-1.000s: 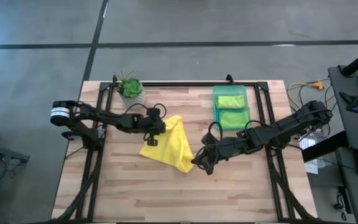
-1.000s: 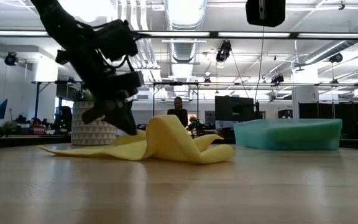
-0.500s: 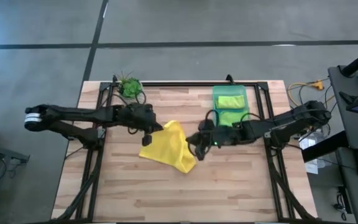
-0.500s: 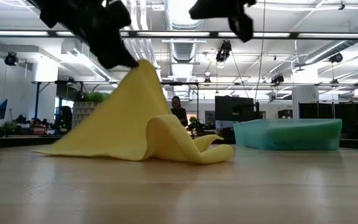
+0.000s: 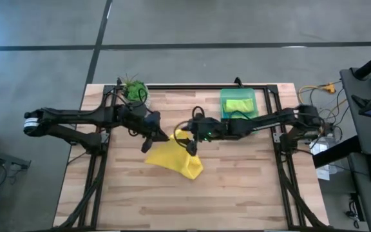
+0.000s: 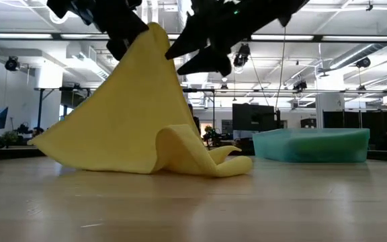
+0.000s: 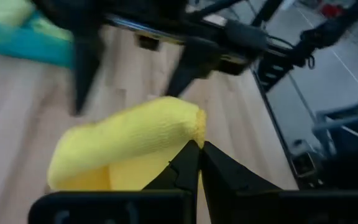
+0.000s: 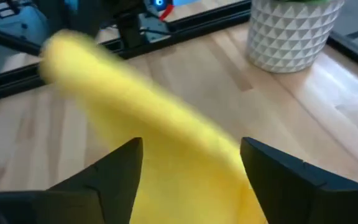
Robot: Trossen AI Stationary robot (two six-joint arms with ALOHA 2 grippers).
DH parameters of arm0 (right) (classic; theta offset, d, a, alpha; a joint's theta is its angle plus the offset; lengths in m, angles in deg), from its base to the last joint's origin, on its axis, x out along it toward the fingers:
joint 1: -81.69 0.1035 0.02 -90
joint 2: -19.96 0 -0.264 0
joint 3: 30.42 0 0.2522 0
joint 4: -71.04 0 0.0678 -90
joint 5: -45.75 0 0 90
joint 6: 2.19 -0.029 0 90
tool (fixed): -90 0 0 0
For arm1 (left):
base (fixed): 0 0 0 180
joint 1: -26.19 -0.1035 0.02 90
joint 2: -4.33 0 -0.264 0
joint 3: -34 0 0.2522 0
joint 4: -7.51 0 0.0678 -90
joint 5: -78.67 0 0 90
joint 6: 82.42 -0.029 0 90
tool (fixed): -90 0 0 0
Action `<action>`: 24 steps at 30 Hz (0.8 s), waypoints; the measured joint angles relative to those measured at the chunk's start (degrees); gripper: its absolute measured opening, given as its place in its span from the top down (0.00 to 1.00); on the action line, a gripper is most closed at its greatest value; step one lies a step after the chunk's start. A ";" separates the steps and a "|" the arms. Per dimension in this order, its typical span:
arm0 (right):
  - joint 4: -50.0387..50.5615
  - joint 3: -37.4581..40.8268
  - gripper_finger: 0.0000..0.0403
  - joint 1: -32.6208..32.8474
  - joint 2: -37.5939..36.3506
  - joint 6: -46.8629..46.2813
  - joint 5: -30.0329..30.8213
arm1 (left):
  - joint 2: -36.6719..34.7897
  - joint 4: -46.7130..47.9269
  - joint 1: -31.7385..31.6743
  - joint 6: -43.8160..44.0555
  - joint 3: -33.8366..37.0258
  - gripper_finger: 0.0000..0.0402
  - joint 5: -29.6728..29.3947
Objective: Fold microfiber towels
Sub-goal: Fold the yellow towel
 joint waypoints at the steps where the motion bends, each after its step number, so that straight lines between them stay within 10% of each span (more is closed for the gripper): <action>1: -0.08 -0.74 0.33 -0.50 0.70 0.54 0.01 | 0.05 0.96 -0.02 0.03 -0.26 1.00 0.83; 24: -0.03 -3.04 0.57 -5.05 15.73 6.09 -20.00 | -1.57 6.98 0.14 6.95 -3.70 1.00 10.21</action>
